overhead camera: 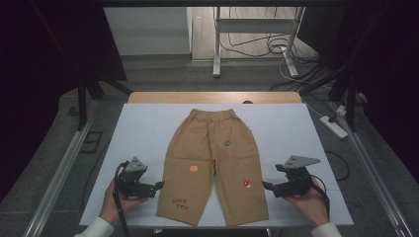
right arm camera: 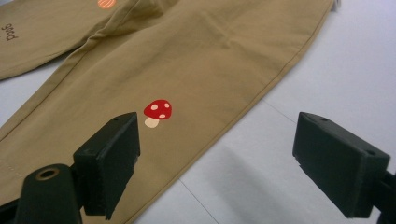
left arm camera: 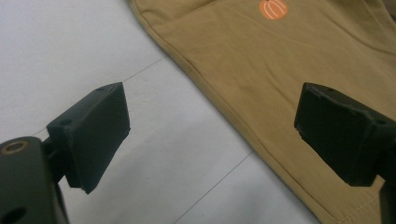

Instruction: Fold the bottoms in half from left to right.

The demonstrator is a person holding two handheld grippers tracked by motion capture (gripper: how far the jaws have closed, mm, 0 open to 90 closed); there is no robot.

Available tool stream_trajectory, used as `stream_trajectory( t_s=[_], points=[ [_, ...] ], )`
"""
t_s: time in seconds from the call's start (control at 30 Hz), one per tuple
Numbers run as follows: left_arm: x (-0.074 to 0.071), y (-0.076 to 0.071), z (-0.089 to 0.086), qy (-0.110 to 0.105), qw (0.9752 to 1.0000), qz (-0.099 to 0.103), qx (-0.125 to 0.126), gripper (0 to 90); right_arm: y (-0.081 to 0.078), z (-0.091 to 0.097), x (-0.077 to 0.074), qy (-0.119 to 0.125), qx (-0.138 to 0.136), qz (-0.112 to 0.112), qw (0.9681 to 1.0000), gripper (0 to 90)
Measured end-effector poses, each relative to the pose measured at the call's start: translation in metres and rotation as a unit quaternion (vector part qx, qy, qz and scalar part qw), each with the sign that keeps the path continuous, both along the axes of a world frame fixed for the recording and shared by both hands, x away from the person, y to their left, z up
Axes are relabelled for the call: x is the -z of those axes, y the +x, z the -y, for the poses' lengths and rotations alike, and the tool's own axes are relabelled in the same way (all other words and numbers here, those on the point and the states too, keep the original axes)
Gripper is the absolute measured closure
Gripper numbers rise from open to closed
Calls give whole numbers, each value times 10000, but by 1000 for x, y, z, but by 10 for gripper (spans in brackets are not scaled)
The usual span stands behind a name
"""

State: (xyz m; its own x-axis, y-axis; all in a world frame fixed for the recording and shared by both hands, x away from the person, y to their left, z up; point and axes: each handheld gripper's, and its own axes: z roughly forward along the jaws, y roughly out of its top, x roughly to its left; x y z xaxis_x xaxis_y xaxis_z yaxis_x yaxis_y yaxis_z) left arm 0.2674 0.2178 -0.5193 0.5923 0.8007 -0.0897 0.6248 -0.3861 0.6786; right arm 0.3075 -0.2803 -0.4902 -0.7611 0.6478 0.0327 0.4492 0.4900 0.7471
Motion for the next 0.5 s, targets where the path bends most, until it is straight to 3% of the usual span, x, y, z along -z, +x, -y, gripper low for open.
stream_trajectory(
  t_s=[0.5],
  points=[
    [1,1,-2,-15,10000,-3,-56,100,3,-3,0,38,-12,21,10000,153]
  ],
)
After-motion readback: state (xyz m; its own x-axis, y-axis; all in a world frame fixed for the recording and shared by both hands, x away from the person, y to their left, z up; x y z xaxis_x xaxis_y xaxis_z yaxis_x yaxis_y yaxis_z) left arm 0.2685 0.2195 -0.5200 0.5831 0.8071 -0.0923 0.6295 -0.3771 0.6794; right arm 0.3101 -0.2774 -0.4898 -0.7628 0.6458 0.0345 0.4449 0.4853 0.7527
